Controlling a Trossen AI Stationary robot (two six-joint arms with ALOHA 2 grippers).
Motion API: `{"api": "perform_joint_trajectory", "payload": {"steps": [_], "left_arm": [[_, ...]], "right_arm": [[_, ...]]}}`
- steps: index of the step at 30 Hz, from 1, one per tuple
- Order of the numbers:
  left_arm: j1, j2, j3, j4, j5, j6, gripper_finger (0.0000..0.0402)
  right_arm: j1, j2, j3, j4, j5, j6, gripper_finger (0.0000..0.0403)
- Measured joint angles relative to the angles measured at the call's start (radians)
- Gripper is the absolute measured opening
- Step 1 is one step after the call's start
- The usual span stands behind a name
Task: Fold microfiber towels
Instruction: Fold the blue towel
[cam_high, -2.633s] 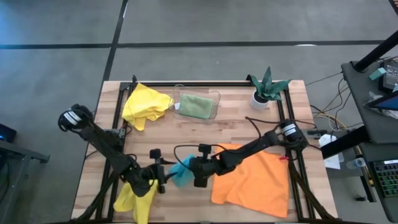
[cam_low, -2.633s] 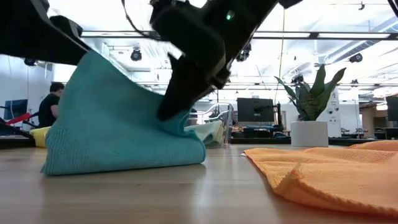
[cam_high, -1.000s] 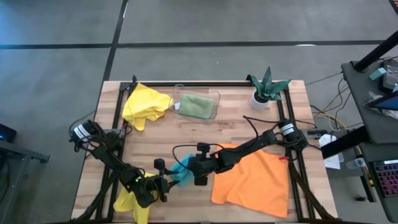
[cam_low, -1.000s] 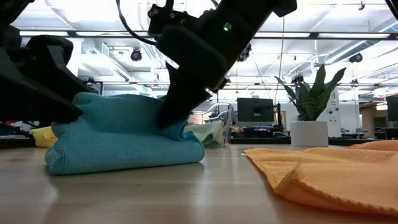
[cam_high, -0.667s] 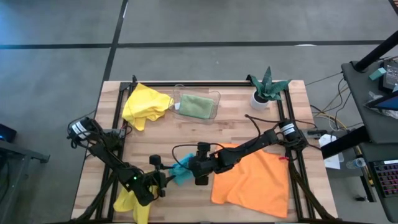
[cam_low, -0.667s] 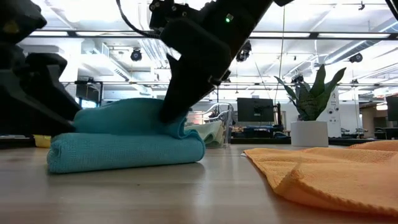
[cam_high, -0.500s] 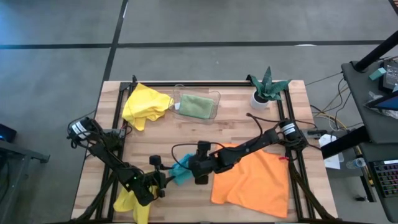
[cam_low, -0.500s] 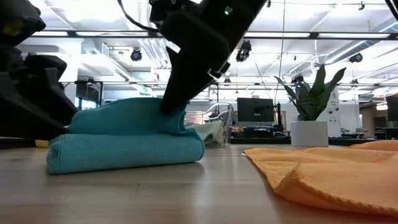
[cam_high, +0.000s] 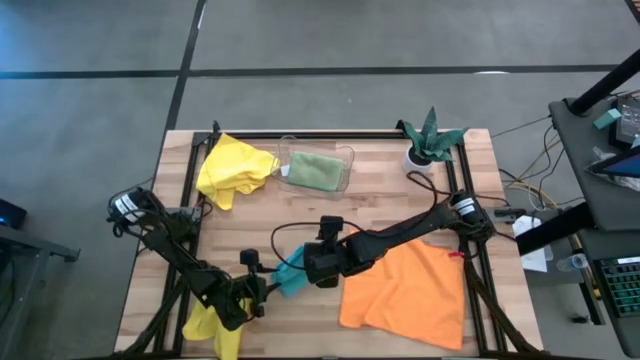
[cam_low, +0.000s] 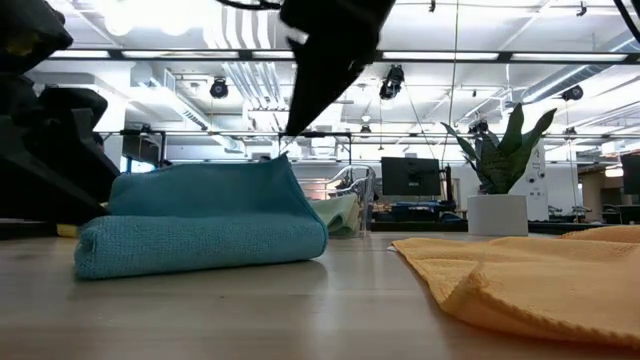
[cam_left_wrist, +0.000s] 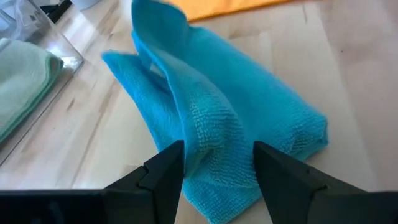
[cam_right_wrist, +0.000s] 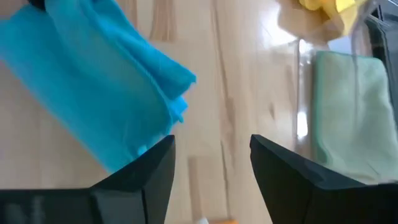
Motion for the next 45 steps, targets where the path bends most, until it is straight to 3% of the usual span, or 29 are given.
{"api": "perform_joint_trajectory", "payload": {"steps": [6, 14, 20, 26, 29, 32, 35, 41, 45], "left_arm": [[-0.001, -0.111, 0.0, -0.075, 0.0, 0.001, 0.0176], [-0.001, -0.277, -0.002, -0.18, -0.009, 0.02, 0.0176], [0.023, -0.369, 0.018, -0.124, -0.088, 0.183, 0.0176], [0.128, -0.42, 0.022, 0.126, -0.083, 0.365, 0.0176], [0.176, -0.406, 0.022, 0.19, -0.022, 0.411, 0.0176], [0.207, -0.373, 0.018, 0.19, 0.113, 0.414, 0.0176], [0.214, -0.325, 0.015, 0.201, 0.205, 0.406, 0.0176], [0.236, -0.248, 0.013, 0.302, 0.235, 0.483, 0.0176], [0.281, -0.234, 0.013, 0.344, 0.346, 0.522, 0.0176]], "right_arm": [[0.031, -0.01, 0.034, -0.119, 0.002, 0.016, 0.0175], [0.129, -0.085, -0.122, -0.083, 0.057, 0.138, 0.0154], [0.288, -0.204, -0.301, 0.226, 0.209, 0.121, 0.014], [0.39, -0.277, -0.572, 0.666, 0.257, 0.116, 0.0132], [0.432, -0.276, -0.678, 0.831, 0.249, 0.123, 0.0132], [0.453, -0.274, -0.745, 0.93, 0.25, 0.124, 0.0132], [0.457, -0.28, -0.767, 0.939, 0.253, 0.124, 0.013], [0.448, -0.301, -0.767, 0.952, 0.253, 0.088, 0.013], [0.447, -0.305, -0.753, 0.954, 0.252, 0.033, 0.013]]}}
